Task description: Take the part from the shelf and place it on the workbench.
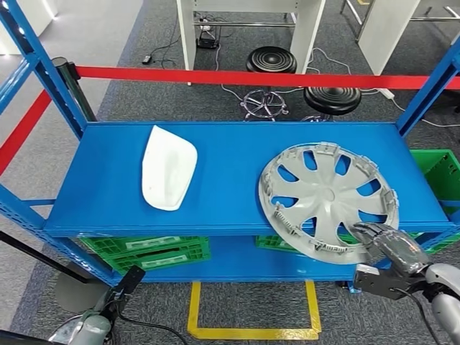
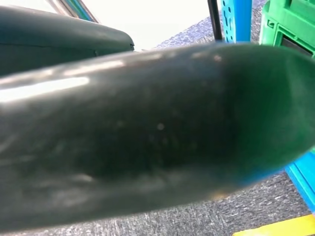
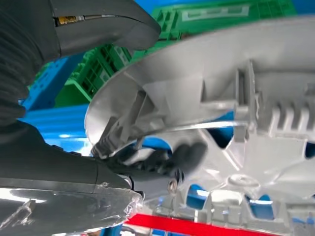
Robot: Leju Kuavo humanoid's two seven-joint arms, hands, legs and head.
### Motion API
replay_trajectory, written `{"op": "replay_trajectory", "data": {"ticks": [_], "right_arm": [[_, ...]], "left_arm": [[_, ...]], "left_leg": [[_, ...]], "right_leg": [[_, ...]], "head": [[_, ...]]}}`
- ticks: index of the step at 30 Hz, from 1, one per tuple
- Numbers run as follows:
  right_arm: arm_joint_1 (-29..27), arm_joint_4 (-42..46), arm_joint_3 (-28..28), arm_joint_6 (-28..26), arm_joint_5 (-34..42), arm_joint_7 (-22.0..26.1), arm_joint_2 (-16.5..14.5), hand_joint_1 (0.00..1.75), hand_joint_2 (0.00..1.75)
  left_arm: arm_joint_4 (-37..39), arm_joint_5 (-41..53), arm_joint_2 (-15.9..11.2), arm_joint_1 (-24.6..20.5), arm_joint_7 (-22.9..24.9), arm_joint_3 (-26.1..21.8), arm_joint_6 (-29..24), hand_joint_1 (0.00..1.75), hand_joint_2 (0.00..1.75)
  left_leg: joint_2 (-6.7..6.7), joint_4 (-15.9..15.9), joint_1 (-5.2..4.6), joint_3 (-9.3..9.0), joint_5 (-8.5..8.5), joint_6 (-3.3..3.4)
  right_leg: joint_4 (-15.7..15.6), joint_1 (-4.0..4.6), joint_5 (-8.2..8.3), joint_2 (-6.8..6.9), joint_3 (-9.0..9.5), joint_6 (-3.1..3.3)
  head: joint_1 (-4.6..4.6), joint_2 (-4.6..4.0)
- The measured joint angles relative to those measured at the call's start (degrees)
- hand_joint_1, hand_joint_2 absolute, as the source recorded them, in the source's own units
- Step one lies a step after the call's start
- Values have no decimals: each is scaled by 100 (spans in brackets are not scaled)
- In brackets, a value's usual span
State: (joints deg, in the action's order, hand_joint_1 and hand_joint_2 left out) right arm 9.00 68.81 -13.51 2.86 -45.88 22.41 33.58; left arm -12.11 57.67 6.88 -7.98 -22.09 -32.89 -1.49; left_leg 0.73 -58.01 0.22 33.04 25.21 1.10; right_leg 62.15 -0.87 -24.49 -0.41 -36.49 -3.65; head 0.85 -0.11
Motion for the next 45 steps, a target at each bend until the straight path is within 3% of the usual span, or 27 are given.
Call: {"op": "replay_trajectory", "data": {"ticks": [2,4,6,7,9,11,12,13,14,16,18,21,23,25,26,27,28,30,32,35,37,40,41,42,43,45], "right_arm": [[55,0,-19,1,-1,-9,17,175,175],[91,1,-37,-1,-1,-10,25,175,175],[128,2,-43,-2,-1,-11,33,175,175],[144,2,-43,-2,-2,-11,37,175,175],[163,1,-45,-2,-4,-13,41,175,175],[166,0,-51,-2,-6,-14,41,175,175],[167,0,-54,-2,-7,-17,41,175,175],[168,0,-57,-2,-7,-21,41,175,175],[170,0,-60,-2,-7,-27,41,175,175],[176,0,-67,-13,-7,-49,47,175,175],[175,-4,-79,-32,-17,-81,53,175,175],[166,-14,-111,-51,-25,-104,60,175,175],[159,-23,-137,-63,-26,-111,67,175,175],[141,-36,-162,-90,-34,-129,69,175,175],[130,-40,-172,-108,-50,-143,69,175,175],[120,-41,-178,-129,-75,-157,69,175,175],[116,-40,-181,-152,-105,-172,69,175,175],[123,-37,-182,-210,-191,-208,70,175,175],[142,-15,-188,-309,-318,-268,72,175,175],[169,79,-223,-489,-631,-422,101,175,175],[186,208,-266,-575,-868,-537,152,175,175],[203,467,-332,-635,-1097,-644,216,175,175],[206,565,-357,-641,-1154,-669,229,175,175],[209,662,-385,-643,-1201,-690,242,175,175],[214,762,-416,-643,-1243,-714,257,175,175],[238,983,-482,-664,-1333,-768,300,175,175]], "left_arm": [[0,-3,1,-1,-4,0,-1,0,0],[0,-3,-1,0,-5,0,-2,0,0],[0,-4,-2,-3,-7,1,-2,0,0],[0,-4,-1,-5,-9,1,-1,0,0],[0,-4,7,-1,-11,2,0,0,0],[0,-4,4,12,-11,1,-1,0,0],[0,-4,1,16,-11,1,-1,0,0],[0,-4,-2,17,-11,0,-1,0,0],[0,-5,-3,14,-11,0,-2,0,0],[0,-9,2,3,-11,1,-3,0,0],[0,-15,7,3,-11,2,-5,0,0],[0,-26,1,8,-11,1,-12,0,0],[0,-27,-3,1,-11,0,-17,0,0],[0,-34,2,7,-10,1,-16,0,0],[0,-40,3,11,-9,1,-16,0,0],[0,-49,3,13,-9,1,-15,0,0],[0,-56,3,13,-9,1,-15,0,0],[0,-65,5,10,-9,2,-16,0,0],[0,-76,5,7,-9,4,-19,0,0],[0,-116,2,9,-9,4,-32,0,0],[0,-138,2,7,-8,8,-44,0,0],[0,-170,7,22,-1,29,-58,0,0],[0,-178,4,35,2,40,-66,0,0],[0,-183,1,46,5,53,-73,0,0],[0,-188,-2,53,7,64,-81,0,0],[0,-205,-7,58,8,84,-96,0,0]], "left_leg": [[5,-4,-12,13,-1,-58],[6,10,-2,24,-12,-122],[-1,-134,7,84,106,-183],[-5,-366,10,186,252,-211],[-9,-1122,19,533,622,-245],[-9,-1616,24,775,746,-259],[-9,-1562,26,754,645,-262],[-11,-1290,32,626,457,-265],[-14,-897,43,434,249,-271],[-2,-213,59,115,19,-263],[16,-17,53,48,16,-203],[12,-9,60,57,-17,-72],[8,-2,55,56,-27,-9],[8,-5,32,58,-22,21],[9,-7,24,55,-17,29],[9,-9,20,45,-9,33],[10,-10,19,29,2,31],[14,-15,13,-6,33,0],[17,-25,-4,-3,49,-57],[16,-16,5,14,41,-153],[6,-226,14,113,194,-219],[-3,-1269,25,621,692,-278],[-3,-1539,27,759,758,-284],[-4,-1604,27,804,705,-283],[-4,-1456,27,746,553,-276],[-11,-754,27,429,148,-251]], "right_leg": [[-339,20,48,-10,182,40],[-360,32,62,-16,189,104],[-385,15,78,-12,201,173],[-397,1,86,-8,208,199],[-398,-3,85,-4,202,221],[-398,-7,85,-2,197,222],[-397,-13,86,-2,198,217],[-396,-22,88,-2,201,206],[-394,-30,90,-3,202,186],[-373,-16,92,-8,179,121],[-387,3,112,-15,158,51],[-326,-20,54,-4,103,-29],[231,-23,-243,10,-173,-57],[1038,-22,-566,11,-565,-63],[1259,-21,-604,11,-682,-59],[1256,-20,-532,11,-692,-51],[1011,-20,-360,11,-579,-41],[219,-17,7,10,-175,-22],[-262,-4,120,1,83,3],[-332,7,111,-10,102,83],[-352,-10,122,-3,106,153],[-357,-15,125,9,88,204],[-357,-14,126,9,84,207],[-356,-14,126,8,82,208],[-354,-14,127,8,84,205],[-349,-12,127,7,89,186]], "head": [[7,0],[9,0],[25,0],[35,0],[55,0],[55,0],[55,0],[54,0],[55,0],[61,0],[66,0],[55,0],[28,0],[17,0],[17,0],[17,0],[17,0],[15,0],[23,0],[32,0],[46,0],[62,0],[62,0],[63,0],[63,0],[63,0]]}}
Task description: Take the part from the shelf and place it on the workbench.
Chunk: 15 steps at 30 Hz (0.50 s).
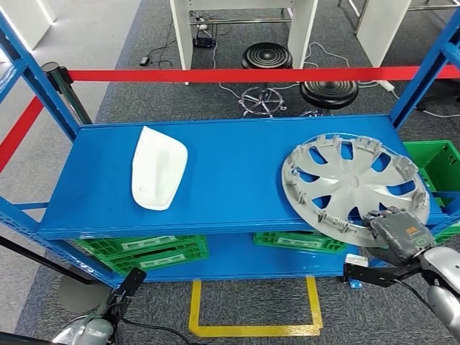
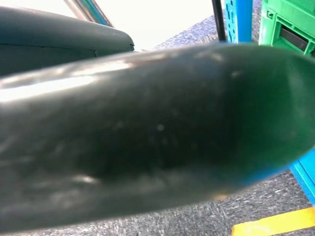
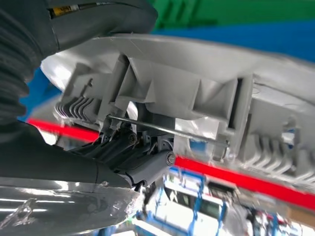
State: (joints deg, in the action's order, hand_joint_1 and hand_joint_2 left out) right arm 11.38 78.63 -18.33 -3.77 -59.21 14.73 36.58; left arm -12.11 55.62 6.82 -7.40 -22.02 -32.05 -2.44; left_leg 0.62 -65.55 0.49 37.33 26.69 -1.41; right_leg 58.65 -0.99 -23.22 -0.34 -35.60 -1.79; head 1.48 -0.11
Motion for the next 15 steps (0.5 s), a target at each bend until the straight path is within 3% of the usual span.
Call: {"op": "replay_trajectory", "data": {"ticks": [2,3,5,7,11,12,13,15], "right_arm": [[37,235,-65,-81,-117,-55,51,175,175],[51,351,-97,-139,-183,-79,72,175,175],[60,584,-170,-262,-342,-136,100,175,175],[68,816,-253,-383,-515,-203,121,175,175],[91,1132,-453,-537,-823,-285,134,175,175],[94,1189,-520,-570,-913,-298,134,175,175],[104,1240,-583,-602,-984,-311,134,175,175],[145,1336,-696,-656,-1084,-338,134,175,175]], "left_arm": [[0,-20,-1,6,2,12,-14,0,0],[0,-27,-1,18,6,14,-22,0,0],[0,-35,-2,56,20,14,-38,0,0],[0,-40,-11,80,31,13,-60,0,0],[0,-43,-26,119,40,11,-88,0,0],[0,-44,-27,139,44,11,-92,0,0],[0,-44,-28,155,48,10,-96,0,0],[0,-45,-32,171,51,10,-103,0,0]], "left_leg": [[-3,574,-2,-249,-176,43],[-3,683,-8,-286,-177,68],[-1,720,-9,-284,-183,137],[-2,743,10,-295,-206,212],[-1,749,11,-302,-200,274],[0,747,11,-305,-197,271],[0,744,14,-313,-191,263],[3,734,25,-336,-166,223]], "right_leg": [[21,21,4,-7,-27,-50],[22,29,12,-10,-41,-82],[1,24,27,-10,-60,-145],[168,14,-98,-2,-150,-194],[1507,9,-711,3,-764,-243],[1634,8,-711,3,-826,-247],[1527,4,-603,4,-774,-250],[815,-17,-253,3,-406,-269]], "head": [[-9,0],[-9,0],[-10,0],[-30,0],[-60,0],[-64,0],[-64,0],[-65,0]]}}
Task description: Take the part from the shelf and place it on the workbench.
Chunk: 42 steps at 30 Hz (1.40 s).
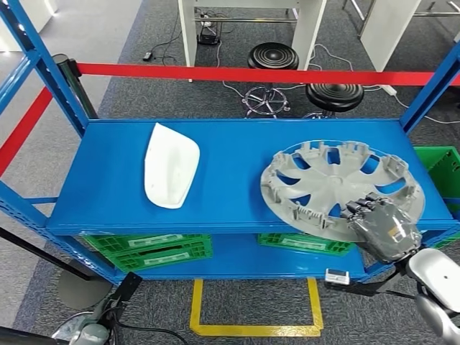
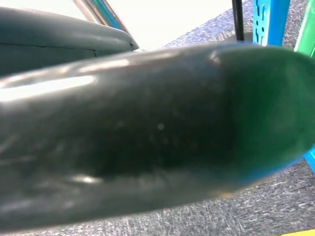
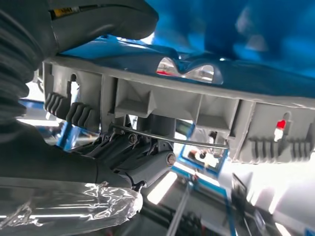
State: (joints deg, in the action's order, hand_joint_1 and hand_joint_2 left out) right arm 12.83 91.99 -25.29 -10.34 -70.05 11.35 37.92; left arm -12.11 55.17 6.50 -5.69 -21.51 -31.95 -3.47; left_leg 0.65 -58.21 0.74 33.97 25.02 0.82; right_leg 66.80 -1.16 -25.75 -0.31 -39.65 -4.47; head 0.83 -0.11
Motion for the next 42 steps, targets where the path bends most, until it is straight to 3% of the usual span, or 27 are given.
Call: {"op": "replay_trajectory", "data": {"ticks": [2,3,5,7,8,10,11,12,13,14,16,17,19,22,23,26,27,28,30,32,33,36,38,41,42], "right_arm": [[66,72,-110,-48,-61,-37,-1,175,175],[92,104,-167,-69,-88,-57,-2,175,175],[123,164,-270,-90,-129,-87,-2,175,175],[158,224,-347,-101,-155,-107,-2,175,175],[179,247,-377,-106,-158,-116,-2,175,175],[208,276,-434,-115,-160,-140,-2,175,175],[212,281,-461,-117,-160,-149,-2,175,175],[212,286,-490,-118,-160,-155,-2,175,175],[213,290,-517,-118,-160,-157,-2,175,175],[217,297,-543,-119,-160,-157,-2,175,175],[230,311,-580,-120,-160,-159,-2,175,175],[237,315,-592,-120,-159,-161,-2,175,175],[249,317,-615,-120,-157,-181,-2,175,175],[264,316,-645,-123,-143,-229,5,175,175],[276,316,-652,-127,-139,-245,11,175,175],[282,313,-685,-145,-139,-275,20,175,175],[272,311,-700,-159,-140,-279,20,175,175],[264,310,-714,-183,-147,-281,20,175,175],[256,321,-729,-283,-209,-303,20,175,175],[245,368,-742,-447,-356,-356,15,175,175],[223,406,-757,-536,-444,-389,12,175,175],[79,567,-817,-797,-730,-523,-3,175,175],[-17,694,-843,-959,-921,-632,-19,175,175],[-152,848,-880,-1137,-1133,-744,-58,175,175],[-197,882,-899,-1166,-1171,-760,-76,175,175]], "left_arm": [[0,-5,-10,4,0,-1,-7,0,0],[0,-8,-15,9,0,-1,-10,0,0],[0,-13,-21,21,0,-2,-16,0,0],[0,-13,-15,26,0,-1,-16,0,0],[0,-13,-11,25,0,1,-16,0,0],[0,-14,-5,28,2,1,-16,0,0],[0,-14,-6,35,6,0,-16,0,0],[0,-15,-7,43,10,-1,-16,0,0],[0,-15,-7,49,15,-1,-16,0,0],[0,-15,-8,51,17,-1,-16,0,0],[0,-15,-9,47,17,0,-16,0,0],[0,-15,-10,44,17,0,-16,0,0],[0,-15,-12,45,17,-1,-16,0,0],[0,-15,-9,49,17,-3,-16,0,0],[0,-15,-12,46,17,-4,-17,0,0],[0,-15,-21,44,17,-9,-19,0,0],[0,-16,-21,45,17,-9,-18,0,0],[0,-17,-21,46,17,-9,-18,0,0],[0,-31,-21,46,17,-11,-18,0,0],[0,-49,-25,46,16,-16,-20,0,0],[0,-55,-28,49,15,-17,-23,0,0],[0,-68,-33,62,5,-17,-44,0,0],[0,-80,-25,67,-8,-16,-58,0,0],[0,-96,-13,77,-20,-16,-75,0,0],[0,-99,-13,85,-20,-17,-79,0,0]], "left_leg": [[7,-27,-17,2,22,-66],[11,-31,-29,11,22,-97],[14,-19,-34,24,10,-143],[6,-142,-26,81,113,-193],[1,-353,-24,178,245,-217],[-3,-1092,-24,531,598,-241],[-3,-1445,-25,711,717,-241],[-3,-1647,-27,823,732,-234],[-3,-1632,-28,835,634,-219],[-3,-1404,-30,743,447,-199],[-4,-646,-40,401,52,-148],[-4,-336,-42,263,-47,-132],[-2,-71,-56,160,-68,-108],[0,-14,-36,147,-91,-34],[-1,2,-23,138,-102,-6],[-2,4,-25,132,-99,38],[-1,2,-28,131,-95,42],[0,-2,-29,129,-92,43],[4,-12,-22,115,-78,24],[10,-32,-36,113,-58,-25],[13,-40,-48,118,-57,-54],[17,-35,-53,128,-66,-130],[7,-215,-45,208,77,-184],[-2,-1245,-42,686,588,-238],[-2,-1544,-42,830,676,-240]], "right_leg": [[-604,-9,159,-18,336,20],[-708,-4,149,-28,397,46],[-705,5,143,-37,391,134],[-708,-2,144,-33,387,216],[-715,-8,146,-29,390,252],[-717,-3,140,-22,391,293],[-716,2,137,-20,392,299],[-716,7,135,-20,395,303],[-716,10,133,-22,401,304],[-716,12,131,-24,410,303],[-707,27,120,-29,421,284],[-700,38,116,-33,413,265],[-713,53,124,-39,396,206],[-678,38,77,-29,360,111],[-513,36,-26,-22,278,85],[439,29,-461,-13,-186,38],[643,29,-504,-13,-293,31],[658,28,-448,-13,-310,27],[123,19,-102,-10,-57,22],[-506,18,112,-18,283,37],[-661,21,134,-25,372,63],[-703,32,125,-34,391,180],[-718,20,130,-28,398,256],[-725,18,124,-19,405,319],[-724,20,122,-19,407,322]], "head": [[-6,0],[-4,0],[7,0],[15,0],[19,0],[24,0],[23,0],[23,0],[23,0],[23,0],[23,0],[20,0],[16,0],[3,0],[-14,0],[-43,0],[-43,0],[-45,0],[-46,0],[-45,0],[-39,0],[-18,0],[-5,0],[13,0],[13,0]]}}
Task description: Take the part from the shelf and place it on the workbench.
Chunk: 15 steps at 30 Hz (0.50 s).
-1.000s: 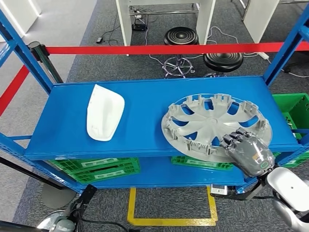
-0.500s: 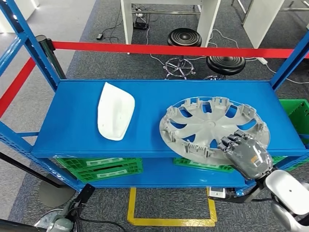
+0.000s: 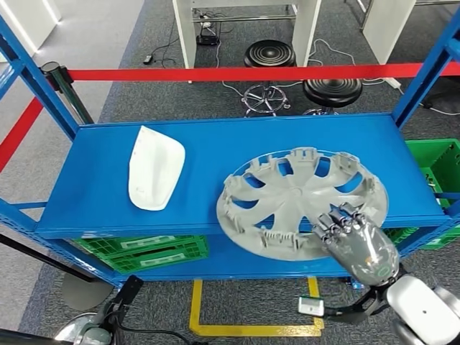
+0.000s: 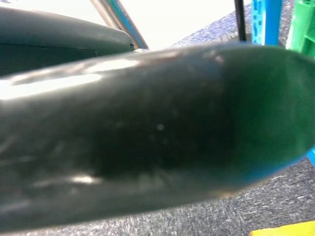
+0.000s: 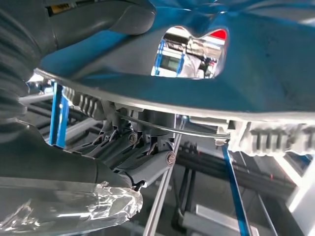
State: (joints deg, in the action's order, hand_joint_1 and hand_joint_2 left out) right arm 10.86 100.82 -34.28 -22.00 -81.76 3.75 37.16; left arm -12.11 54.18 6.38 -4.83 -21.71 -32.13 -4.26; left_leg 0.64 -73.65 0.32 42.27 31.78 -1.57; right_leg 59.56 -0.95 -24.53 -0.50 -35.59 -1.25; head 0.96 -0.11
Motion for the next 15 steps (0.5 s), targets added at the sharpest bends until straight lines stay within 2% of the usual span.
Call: {"op": "replay_trajectory", "data": {"ticks": [1,2,4,5,6,7,10,12,14,15], "right_arm": [[-36,29,-21,-21,-22,-13,-18,175,175],[-63,56,-41,-36,-32,-21,-35,175,175],[-92,102,-67,-63,-35,-39,-64,175,175],[-99,119,-72,-75,-37,-47,-76,175,175],[-105,131,-76,-89,-39,-55,-87,175,175],[-113,140,-81,-102,-44,-61,-98,175,175],[-148,149,-106,-138,-96,-68,-133,175,175],[-164,151,-111,-161,-119,-73,-148,175,175],[-185,151,-115,-174,-120,-75,-163,175,175],[-198,151,-121,-177,-121,-76,-175,175,175]], "left_arm": [[0,-2,1,7,-1,-1,-3,0,0],[0,-2,1,11,-2,-2,-4,0,0],[0,-3,1,10,-7,-2,-5,0,0],[0,-3,1,6,-9,-2,-6,0,0],[0,-4,1,2,-12,-2,-8,0,0],[0,-4,2,1,-13,-2,-12,0,0],[0,-9,7,12,-15,-4,-23,0,0],[0,-13,7,11,-15,-8,-29,0,0],[0,-13,2,14,-15,-14,-35,0,0],[0,-13,4,18,-15,-16,-37,0,0]], "left_leg": [[0,-110,-1,58,-23,6],[0,6,-1,8,-153,19],[0,714,-3,-340,-545,62],[1,1088,-5,-520,-667,80],[1,1346,-7,-642,-731,94],[3,1474,-12,-695,-737,106],[4,1534,-2,-707,-754,183],[3,1557,23,-721,-775,244],[2,1554,20,-721,-774,267],[2,1552,17,-721,-773,271]], "right_leg": [[0,2,-1,-2,4,1],[0,4,-2,-5,11,1],[1,8,-6,-9,29,-8],[11,20,-14,-13,27,-23],[13,31,-15,-16,20,-46],[8,39,-11,-18,13,-75],[0,32,-21,-12,-5,-171],[348,27,-240,0,-169,-220],[1097,24,-593,5,-515,-251],[1423,22,-701,5,-672,-261]], "head": [[0,0],[0,0],[0,0],[0,0],[-5,0],[-5,0],[-11,0],[-34,0],[-53,0],[-52,0]]}}
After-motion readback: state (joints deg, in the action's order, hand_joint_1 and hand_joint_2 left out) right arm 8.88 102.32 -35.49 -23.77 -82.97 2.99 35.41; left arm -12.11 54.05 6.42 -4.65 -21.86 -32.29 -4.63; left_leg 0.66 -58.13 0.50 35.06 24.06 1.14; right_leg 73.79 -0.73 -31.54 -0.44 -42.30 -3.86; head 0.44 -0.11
